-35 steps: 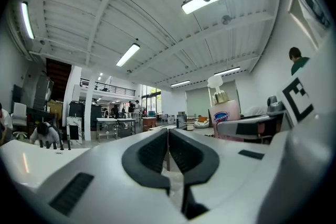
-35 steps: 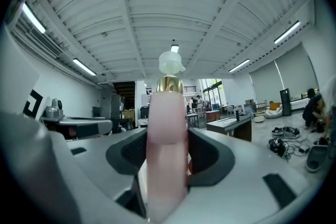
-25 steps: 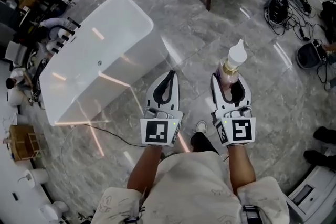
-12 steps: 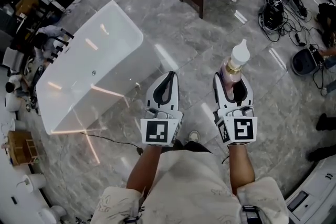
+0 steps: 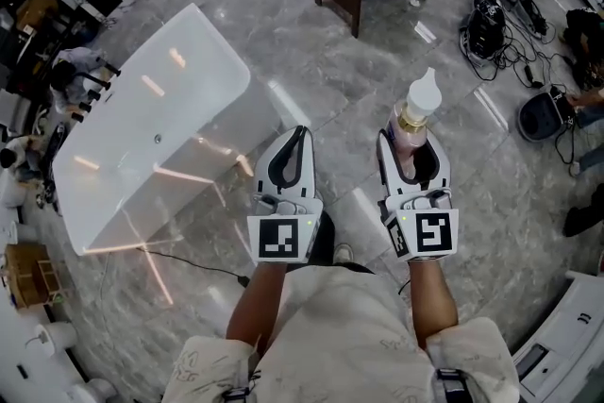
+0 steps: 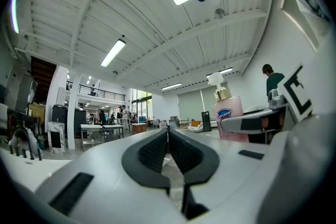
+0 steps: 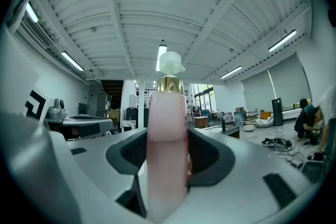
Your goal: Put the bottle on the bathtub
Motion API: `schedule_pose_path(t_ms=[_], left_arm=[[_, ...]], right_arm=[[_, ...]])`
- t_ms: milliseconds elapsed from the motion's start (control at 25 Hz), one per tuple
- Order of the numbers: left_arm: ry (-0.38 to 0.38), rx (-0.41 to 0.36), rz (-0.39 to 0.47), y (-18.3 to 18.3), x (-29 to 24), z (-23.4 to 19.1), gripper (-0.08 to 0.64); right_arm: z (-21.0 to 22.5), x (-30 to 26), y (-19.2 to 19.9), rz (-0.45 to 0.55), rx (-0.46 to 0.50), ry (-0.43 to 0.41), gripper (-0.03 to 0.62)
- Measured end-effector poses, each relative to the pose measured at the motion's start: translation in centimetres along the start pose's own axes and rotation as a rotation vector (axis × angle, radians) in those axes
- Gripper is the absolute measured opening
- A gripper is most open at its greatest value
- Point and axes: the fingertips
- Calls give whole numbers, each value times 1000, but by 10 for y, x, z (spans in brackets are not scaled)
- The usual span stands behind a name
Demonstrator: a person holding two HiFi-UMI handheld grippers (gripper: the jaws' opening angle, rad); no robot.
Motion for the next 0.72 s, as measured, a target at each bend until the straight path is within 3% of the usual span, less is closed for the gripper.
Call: schedule_pose_path(t_ms=[320,720], left_arm=[[-72,59,11,25,-55,-77,9],[-204,69,-1,47,-97,-226,9]], right_arm=[[-21,-99,20,-22,34,-65,204],[-88,-241,45,-34,15,-161,204]])
Point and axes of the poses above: the fingertips, and each gripper's own axes: x backward along the fingers, z to its right, y out of its underside, and after that the axes turned 12 degrees about z, right-handed
